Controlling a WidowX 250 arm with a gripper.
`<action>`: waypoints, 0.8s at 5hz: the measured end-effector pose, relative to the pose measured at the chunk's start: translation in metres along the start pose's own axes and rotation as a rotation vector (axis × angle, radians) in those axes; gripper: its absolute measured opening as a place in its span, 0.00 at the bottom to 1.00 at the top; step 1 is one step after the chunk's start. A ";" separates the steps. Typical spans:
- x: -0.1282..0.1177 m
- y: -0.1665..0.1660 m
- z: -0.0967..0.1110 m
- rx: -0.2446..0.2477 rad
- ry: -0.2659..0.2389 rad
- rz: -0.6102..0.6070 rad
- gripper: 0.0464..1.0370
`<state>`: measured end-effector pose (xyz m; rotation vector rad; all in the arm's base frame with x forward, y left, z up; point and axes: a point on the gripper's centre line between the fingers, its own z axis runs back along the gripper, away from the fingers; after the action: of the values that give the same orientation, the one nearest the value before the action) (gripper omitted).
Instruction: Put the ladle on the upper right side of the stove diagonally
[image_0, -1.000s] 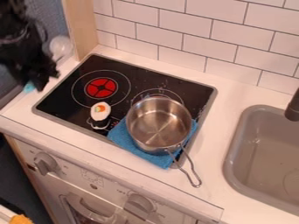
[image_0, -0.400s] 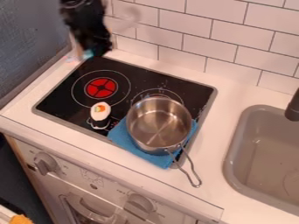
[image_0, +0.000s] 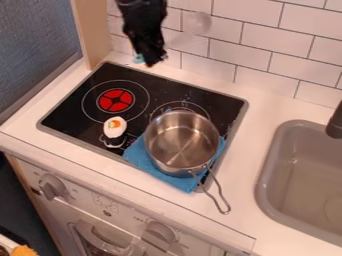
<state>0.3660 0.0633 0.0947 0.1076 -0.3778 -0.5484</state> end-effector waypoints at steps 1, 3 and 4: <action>0.000 -0.009 -0.010 -0.032 0.017 -0.146 0.30; -0.004 -0.016 -0.036 -0.103 0.030 -0.308 0.30; -0.004 -0.015 -0.049 -0.121 0.047 -0.358 0.30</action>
<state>0.3744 0.0525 0.0450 0.0712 -0.2796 -0.9192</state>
